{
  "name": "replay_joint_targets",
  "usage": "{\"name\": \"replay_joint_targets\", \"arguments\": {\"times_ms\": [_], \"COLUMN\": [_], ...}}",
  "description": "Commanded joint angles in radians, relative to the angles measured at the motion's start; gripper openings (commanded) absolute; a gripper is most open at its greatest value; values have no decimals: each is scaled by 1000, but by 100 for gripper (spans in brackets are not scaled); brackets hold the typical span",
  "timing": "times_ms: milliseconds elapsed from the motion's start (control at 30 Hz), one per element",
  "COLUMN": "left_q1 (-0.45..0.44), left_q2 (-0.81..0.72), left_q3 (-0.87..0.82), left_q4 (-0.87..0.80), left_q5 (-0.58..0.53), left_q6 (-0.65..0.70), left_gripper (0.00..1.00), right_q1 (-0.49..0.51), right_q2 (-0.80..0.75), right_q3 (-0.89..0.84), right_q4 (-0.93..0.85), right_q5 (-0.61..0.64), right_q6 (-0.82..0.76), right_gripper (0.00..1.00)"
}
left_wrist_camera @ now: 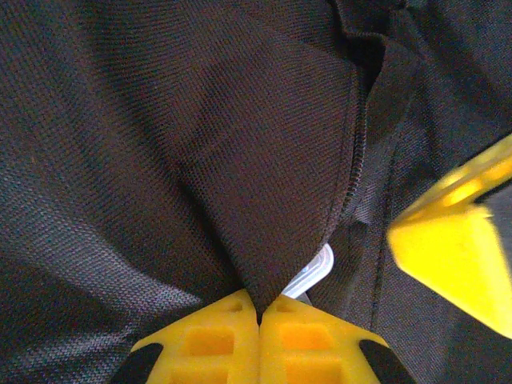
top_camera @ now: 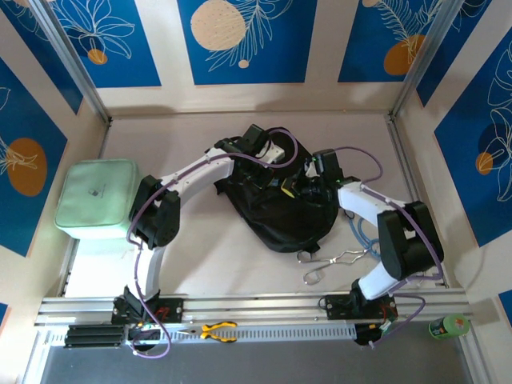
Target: Pack books, pencil case, and school supplies into a backpack
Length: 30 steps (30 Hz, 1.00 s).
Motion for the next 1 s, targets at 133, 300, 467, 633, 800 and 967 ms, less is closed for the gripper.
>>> {"name": "replay_joint_targets", "arguments": {"times_ms": [133, 300, 467, 633, 800, 967], "left_q1": [-1, 1, 2, 2, 3, 13], "left_q2": [-33, -35, -32, -25, -48, -98], "left_q3": [-14, -19, -17, 17, 23, 23], "left_q4": [6, -1, 0, -17, -37, -35], "left_q5": [70, 70, 73, 133, 108, 102], "left_q6": [-23, -24, -29, -56, -83, -148], "left_gripper": [6, 6, 6, 10, 22, 47], "right_q1": [12, 24, 29, 29, 9, 2], "right_q2": [38, 130, 210, 174, 13, -132], "right_q3": [20, 62, 96, 54, -61, -55], "right_q4": [59, 144, 324, 329, 198, -95], "right_q5": [-24, -38, -97, -88, -2, 130], "right_q6": [-9, 9, 69, 86, 43, -102], "right_gripper": [8, 6, 6, 6, 8, 17]}}
